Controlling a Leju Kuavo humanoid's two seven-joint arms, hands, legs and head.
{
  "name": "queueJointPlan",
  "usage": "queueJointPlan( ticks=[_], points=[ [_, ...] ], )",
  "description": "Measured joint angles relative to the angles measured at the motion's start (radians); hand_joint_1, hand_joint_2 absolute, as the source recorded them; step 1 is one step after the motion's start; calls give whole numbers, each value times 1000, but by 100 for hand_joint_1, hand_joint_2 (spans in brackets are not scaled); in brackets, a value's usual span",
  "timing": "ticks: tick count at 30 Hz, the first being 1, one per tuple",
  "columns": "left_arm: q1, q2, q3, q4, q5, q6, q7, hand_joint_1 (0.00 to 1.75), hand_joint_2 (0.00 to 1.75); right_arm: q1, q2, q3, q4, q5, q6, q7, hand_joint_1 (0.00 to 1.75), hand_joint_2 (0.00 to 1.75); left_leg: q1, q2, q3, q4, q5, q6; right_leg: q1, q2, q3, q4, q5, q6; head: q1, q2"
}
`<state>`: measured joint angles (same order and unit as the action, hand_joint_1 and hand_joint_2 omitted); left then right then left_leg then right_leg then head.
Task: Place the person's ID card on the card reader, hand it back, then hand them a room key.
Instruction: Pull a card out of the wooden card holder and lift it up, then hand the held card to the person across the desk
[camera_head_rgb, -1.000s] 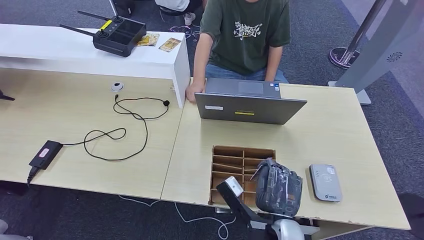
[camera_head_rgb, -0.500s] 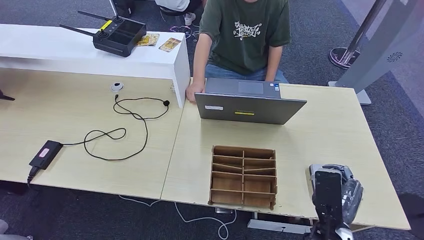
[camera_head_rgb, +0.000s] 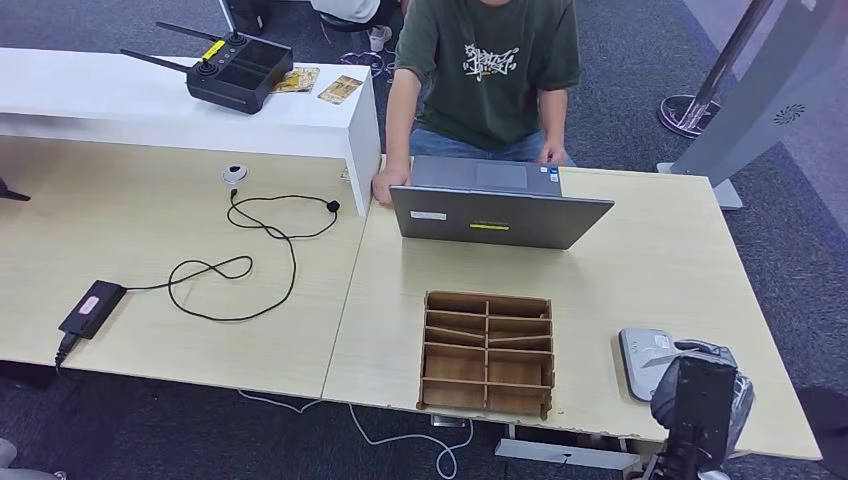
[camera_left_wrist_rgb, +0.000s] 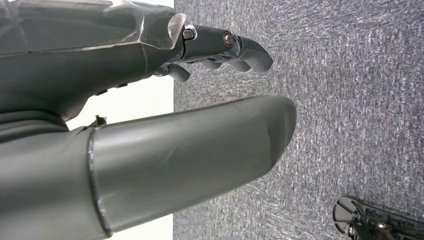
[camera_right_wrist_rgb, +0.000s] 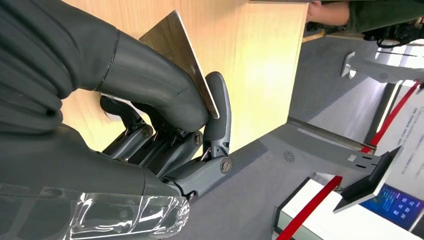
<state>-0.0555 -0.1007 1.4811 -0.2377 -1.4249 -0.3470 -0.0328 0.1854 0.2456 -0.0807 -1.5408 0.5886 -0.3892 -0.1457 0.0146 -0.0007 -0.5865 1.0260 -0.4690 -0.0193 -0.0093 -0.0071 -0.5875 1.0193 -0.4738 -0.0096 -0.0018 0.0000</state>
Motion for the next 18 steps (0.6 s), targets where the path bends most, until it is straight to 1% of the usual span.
queueJointPlan(
  ticks=[3, 7, 13, 18],
  points=[
    [-1, 1, -10, 0, -7, 0, 0, 0, 0, -28, -2, 2, 18, -23, -14, -24, 175, 175, 0, 0, 0, 0, 0, 0, 0, 0, 0, 0, 0, 0, 0, 0],
    [-4, 1, -20, 0, -13, 0, 0, 0, 0, -99, -12, 19, 60, -37, -36, -42, 175, 175, 0, 0, 0, 0, 0, 0, 0, 0, 0, 0, 0, 0, 0, 0],
    [-7, 6, -35, 0, -27, -1, -1, 0, 0, -262, -22, 69, 159, -46, -60, -55, 175, 175, 0, 0, 1, 0, 1, 0, 0, 0, 0, 1, 1, 0, 0, 0],
    [-12, 11, -45, 0, -35, -4, 0, 0, 0, -404, -14, 106, 249, -46, -66, -53, 175, 175, 0, 1, 1, 0, 2, -1, 0, 1, 0, 1, 2, -1, 0, 0]
  ],
)
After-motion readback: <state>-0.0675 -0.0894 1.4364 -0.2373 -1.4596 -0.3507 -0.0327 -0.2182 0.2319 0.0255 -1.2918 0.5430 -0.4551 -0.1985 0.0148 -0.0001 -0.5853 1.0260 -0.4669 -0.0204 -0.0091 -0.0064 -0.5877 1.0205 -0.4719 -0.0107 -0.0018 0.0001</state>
